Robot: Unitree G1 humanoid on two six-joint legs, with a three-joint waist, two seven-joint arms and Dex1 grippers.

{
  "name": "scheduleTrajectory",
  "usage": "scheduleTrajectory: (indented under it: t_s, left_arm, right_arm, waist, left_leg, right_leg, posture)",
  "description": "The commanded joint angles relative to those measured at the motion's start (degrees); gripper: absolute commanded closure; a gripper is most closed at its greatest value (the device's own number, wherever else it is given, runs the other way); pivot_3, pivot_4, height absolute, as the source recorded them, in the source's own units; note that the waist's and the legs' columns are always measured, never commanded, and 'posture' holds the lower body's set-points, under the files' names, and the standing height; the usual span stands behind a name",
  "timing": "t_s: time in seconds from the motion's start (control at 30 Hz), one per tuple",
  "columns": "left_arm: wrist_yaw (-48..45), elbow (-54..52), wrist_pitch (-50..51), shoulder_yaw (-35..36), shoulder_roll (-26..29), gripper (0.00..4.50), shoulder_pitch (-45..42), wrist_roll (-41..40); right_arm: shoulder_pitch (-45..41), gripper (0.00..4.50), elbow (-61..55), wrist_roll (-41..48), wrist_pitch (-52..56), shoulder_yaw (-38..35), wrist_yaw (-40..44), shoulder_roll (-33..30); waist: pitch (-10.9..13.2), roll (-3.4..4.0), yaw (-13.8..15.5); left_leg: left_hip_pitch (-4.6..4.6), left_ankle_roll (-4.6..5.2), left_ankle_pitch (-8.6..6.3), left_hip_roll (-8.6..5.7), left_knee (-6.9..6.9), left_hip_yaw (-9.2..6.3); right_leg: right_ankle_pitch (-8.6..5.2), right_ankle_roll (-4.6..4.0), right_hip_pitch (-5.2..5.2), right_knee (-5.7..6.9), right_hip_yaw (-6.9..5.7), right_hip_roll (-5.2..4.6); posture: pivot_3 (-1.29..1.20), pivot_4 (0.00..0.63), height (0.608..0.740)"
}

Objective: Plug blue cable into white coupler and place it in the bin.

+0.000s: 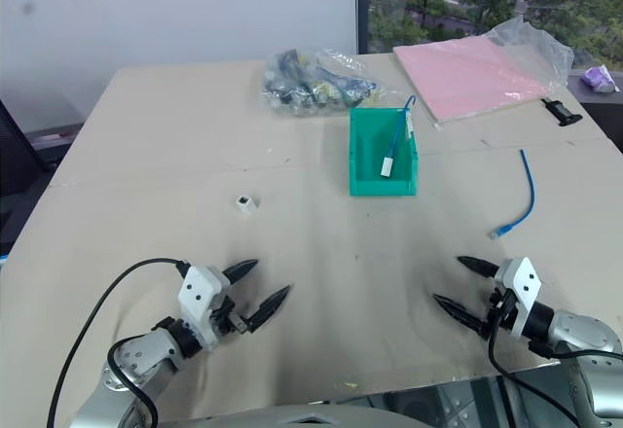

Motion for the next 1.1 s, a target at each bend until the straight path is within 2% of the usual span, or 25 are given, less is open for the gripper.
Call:
scheduleTrajectory:
  t_s: [0.03,0.27,0.73,0.87,0.97,1.1]
  left_arm:
    - [-0.93,3.44,0.39,-1.38,0.32,0.03,1.09,0.74]
    - [-3.26,7.67,-6.00,-1.79,0.55,0.03,2.42,1.65]
    - [-3.09,5.87,-4.75,-1.35,1.81,0.03,0.89,1.31]
    - [-6.07,1.59,-1.84,-0.18,3.96,0.03,-3.19,-3.61]
    - [-10.45,-3.97,2.09,-0.75,6.71,0.03,-5.77,-9.29]
    - [-13.70,-8.98,6.83,-1.99,10.95,0.03,-10.25,-11.79]
  right_arm:
    - [-0.17,0.00,-1.18,0.48,-0.16,-0.44,-0.36,-0.23]
    - [-0.56,0.00,-0.73,0.16,-0.02,-0.36,-0.45,-0.33]
    - [-3.21,0.00,0.77,1.18,0.15,-1.86,1.48,-2.63]
    - [-6.94,0.00,2.34,4.07,1.38,-5.73,5.04,-7.93]
    - [-11.01,0.00,9.17,2.69,-1.23,-7.14,9.60,-13.61]
    - [-18.28,0.00,19.89,0.14,-3.73,-5.92,14.07,-18.72]
  waist:
    - [0.00,0.00,0.00]
    - [-0.07,0.11,-0.06]
    - [-0.08,0.14,-0.11]
    - [-0.02,0.21,0.01]
    - [0.22,-0.15,-0.02]
    - [0.32,-0.35,-0.08]
  left_leg:
    - [0.00,0.00,0.00,0.00,0.00,0.00]
    - [0.07,0.00,0.00,0.02,0.00,0.01]
    - [0.07,0.00,0.00,0.02,-0.01,0.03]
    - [0.06,0.01,0.01,0.02,0.06,0.01]
    - [0.01,0.02,0.01,0.01,0.21,0.03]
    - [-0.05,0.03,0.01,0.01,0.25,-0.01]
  right_leg:
    - [0.00,0.00,0.00,0.00,0.00,0.00]
    - [0.00,0.01,0.04,0.00,0.00,0.03]
    - [0.00,-0.01,0.04,0.00,0.02,0.08]
    - [0.01,0.00,0.06,0.03,0.01,0.11]
    - [0.02,0.02,0.07,0.04,0.03,0.10]
    - [0.16,-0.23,0.07,0.03,0.02,0.18]
  posture:
    - [0.00,0.150,0.728]
    - [0.00,0.150,0.728]
    - [0.00,0.150,0.728]
    - [0.00,0.150,0.728]
    - [0.00,0.150,0.728]
    - [0.00,0.150,0.728]
